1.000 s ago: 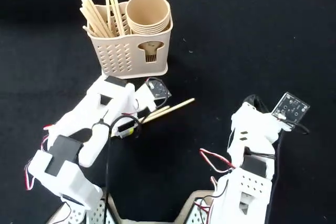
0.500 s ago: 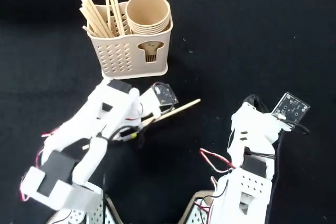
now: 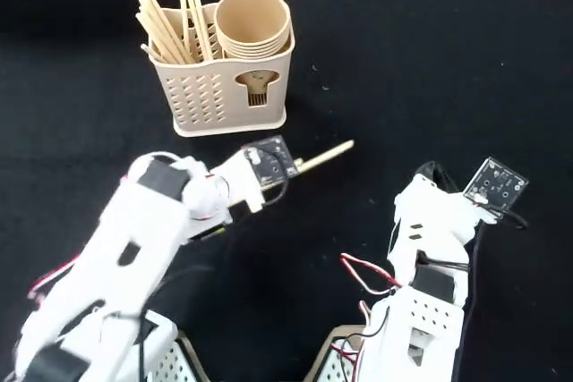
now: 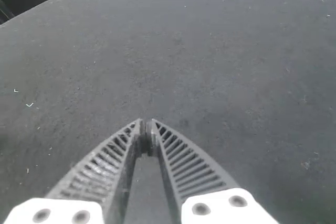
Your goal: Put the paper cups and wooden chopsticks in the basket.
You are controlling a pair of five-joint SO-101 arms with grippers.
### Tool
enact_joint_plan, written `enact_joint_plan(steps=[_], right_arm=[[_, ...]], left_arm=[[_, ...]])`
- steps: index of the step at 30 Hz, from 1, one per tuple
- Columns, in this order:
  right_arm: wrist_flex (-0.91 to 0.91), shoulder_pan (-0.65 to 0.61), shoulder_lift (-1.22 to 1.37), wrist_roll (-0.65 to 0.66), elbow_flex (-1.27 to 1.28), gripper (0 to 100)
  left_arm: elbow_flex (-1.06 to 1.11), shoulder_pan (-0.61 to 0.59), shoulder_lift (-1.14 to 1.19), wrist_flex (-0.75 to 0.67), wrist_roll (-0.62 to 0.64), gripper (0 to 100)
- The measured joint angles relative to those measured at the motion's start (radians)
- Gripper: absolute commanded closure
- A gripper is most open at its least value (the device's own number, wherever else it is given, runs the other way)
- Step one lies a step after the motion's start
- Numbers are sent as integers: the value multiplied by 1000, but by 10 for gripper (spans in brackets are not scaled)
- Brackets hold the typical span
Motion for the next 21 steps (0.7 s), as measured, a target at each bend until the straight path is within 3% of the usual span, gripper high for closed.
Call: enact_joint_plan(steps=[4,8,17,21], right_arm=[[0,0,0,0,0,963],[0,0,0,0,0,963],[0,0,0,0,0,963],[0,0,0,0,0,963]], left_arm=[[-14,-38,-199,-2,0,962],[-40,-126,-385,-117,8,962],[-8,-275,-535,-681,503,961],[38,-293,-512,-970,654,961]])
